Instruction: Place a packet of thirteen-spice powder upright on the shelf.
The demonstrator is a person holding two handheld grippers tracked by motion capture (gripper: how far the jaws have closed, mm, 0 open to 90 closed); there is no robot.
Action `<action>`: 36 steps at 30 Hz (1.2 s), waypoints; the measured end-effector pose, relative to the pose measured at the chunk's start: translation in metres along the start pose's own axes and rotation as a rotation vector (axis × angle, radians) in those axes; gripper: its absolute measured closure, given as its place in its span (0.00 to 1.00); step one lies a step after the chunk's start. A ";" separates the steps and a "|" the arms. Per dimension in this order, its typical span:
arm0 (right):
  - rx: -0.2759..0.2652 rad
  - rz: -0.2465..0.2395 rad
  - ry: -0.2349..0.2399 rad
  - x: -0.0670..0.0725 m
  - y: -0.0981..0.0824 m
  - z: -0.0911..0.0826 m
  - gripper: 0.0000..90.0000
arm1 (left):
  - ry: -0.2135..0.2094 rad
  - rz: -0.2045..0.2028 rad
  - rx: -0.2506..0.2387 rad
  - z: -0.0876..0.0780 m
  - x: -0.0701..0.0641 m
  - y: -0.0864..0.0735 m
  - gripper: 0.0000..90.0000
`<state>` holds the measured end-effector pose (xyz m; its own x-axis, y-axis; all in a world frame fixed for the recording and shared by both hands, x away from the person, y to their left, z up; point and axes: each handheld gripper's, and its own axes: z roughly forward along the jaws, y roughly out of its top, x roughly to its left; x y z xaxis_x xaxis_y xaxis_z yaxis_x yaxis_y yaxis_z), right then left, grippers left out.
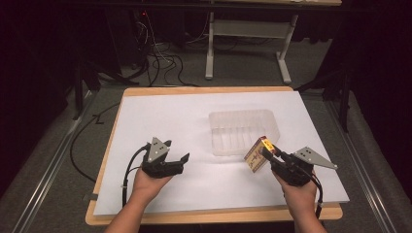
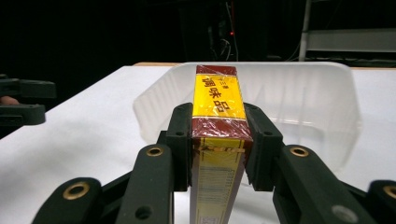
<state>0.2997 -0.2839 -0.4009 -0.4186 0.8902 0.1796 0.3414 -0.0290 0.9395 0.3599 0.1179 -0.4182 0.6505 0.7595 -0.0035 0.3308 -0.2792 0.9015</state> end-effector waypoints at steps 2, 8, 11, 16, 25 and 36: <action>-0.004 -0.001 -0.014 -0.003 0.000 -0.002 0.76 | 0.004 -0.003 0.004 0.001 0.003 -0.002 0.25; -0.014 0.007 -0.046 -0.011 0.001 -0.007 0.76 | 0.014 -0.004 0.010 0.002 0.007 -0.005 0.25; -0.024 0.009 -0.064 -0.014 0.002 -0.008 0.76 | 0.017 -0.006 0.004 0.000 0.007 -0.005 0.25; -0.042 0.009 -0.096 -0.016 0.007 -0.010 0.76 | 0.011 0.014 0.011 -0.006 0.004 -0.007 0.25; -0.082 0.006 -0.146 -0.011 0.022 -0.011 0.76 | 0.025 0.029 0.003 -0.018 0.007 -0.016 0.25; -0.085 -0.002 -0.183 -0.009 0.038 0.011 0.76 | 0.013 0.038 0.011 -0.016 0.008 -0.017 0.25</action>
<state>0.3261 -0.2881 -0.3705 -0.2569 0.9578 0.1287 0.2651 -0.0582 0.9625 0.3486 0.1377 -0.4265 0.6535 0.7561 0.0364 0.3133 -0.3140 0.8962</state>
